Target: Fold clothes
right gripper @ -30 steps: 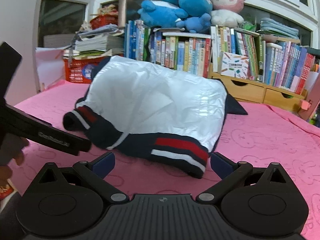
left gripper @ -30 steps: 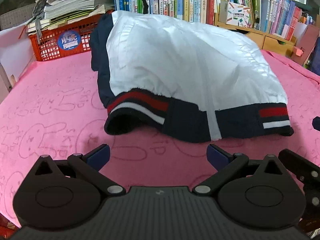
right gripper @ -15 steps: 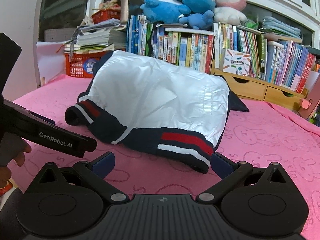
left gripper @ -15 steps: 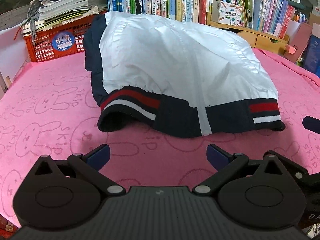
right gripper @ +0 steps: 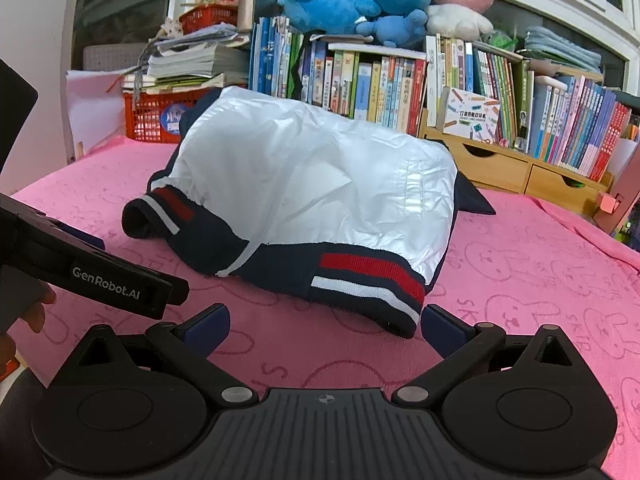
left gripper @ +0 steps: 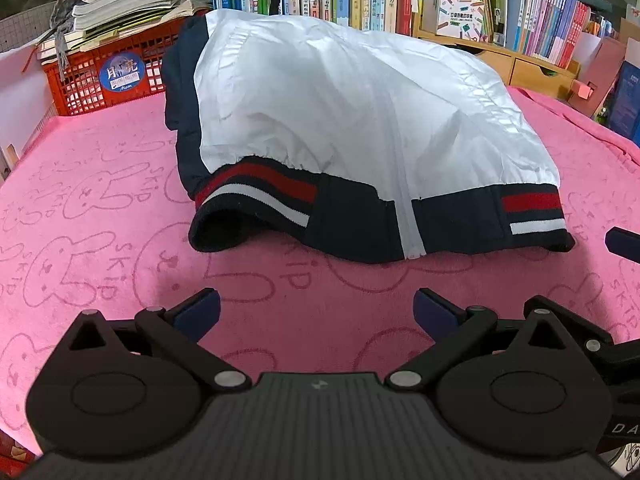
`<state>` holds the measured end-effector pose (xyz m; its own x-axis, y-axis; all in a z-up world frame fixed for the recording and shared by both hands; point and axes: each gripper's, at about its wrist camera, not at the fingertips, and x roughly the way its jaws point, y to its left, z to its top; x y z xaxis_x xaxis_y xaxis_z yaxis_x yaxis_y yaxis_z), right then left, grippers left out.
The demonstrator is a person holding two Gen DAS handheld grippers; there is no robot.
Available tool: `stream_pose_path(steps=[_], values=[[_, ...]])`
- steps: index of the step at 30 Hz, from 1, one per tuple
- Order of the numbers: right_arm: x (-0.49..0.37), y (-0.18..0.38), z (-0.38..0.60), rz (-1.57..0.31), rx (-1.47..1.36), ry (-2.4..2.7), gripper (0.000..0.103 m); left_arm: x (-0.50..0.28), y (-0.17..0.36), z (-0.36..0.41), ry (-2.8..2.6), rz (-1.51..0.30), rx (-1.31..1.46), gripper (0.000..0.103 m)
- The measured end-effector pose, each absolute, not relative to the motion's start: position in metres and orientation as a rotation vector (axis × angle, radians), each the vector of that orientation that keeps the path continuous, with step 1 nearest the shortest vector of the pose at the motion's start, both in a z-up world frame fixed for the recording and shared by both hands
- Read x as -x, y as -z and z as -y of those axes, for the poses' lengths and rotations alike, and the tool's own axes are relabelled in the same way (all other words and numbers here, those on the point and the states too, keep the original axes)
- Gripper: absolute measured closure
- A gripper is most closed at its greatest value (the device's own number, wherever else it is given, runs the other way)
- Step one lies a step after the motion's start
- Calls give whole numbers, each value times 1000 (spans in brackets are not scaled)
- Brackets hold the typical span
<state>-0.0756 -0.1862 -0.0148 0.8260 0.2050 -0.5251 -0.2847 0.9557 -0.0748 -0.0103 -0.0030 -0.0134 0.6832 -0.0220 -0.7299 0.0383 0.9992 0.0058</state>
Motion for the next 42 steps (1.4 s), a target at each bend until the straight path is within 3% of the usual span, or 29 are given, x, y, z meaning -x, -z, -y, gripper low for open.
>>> stream_pose_path(steps=[23, 29, 32, 34, 36, 42], values=[[57, 24, 205, -542, 48, -183, 0, 8, 25, -3, 82, -846, -30, 0], [40, 29, 217, -540, 104, -64, 0, 9, 13, -26, -8, -696, -39, 0], [31, 33, 221, -537, 147, -20, 9, 3, 18, -39, -79, -671, -106, 0], [24, 36, 226, -545, 113, -8, 32, -2, 27, -48, -125, -699, -125, 0], [19, 37, 230, -550, 68, 2, 39, -5, 34, -58, -164, -710, -120, 0], [5, 27, 226, -505, 54, 22, 43, -9, 31, -69, -124, -711, -17, 0]])
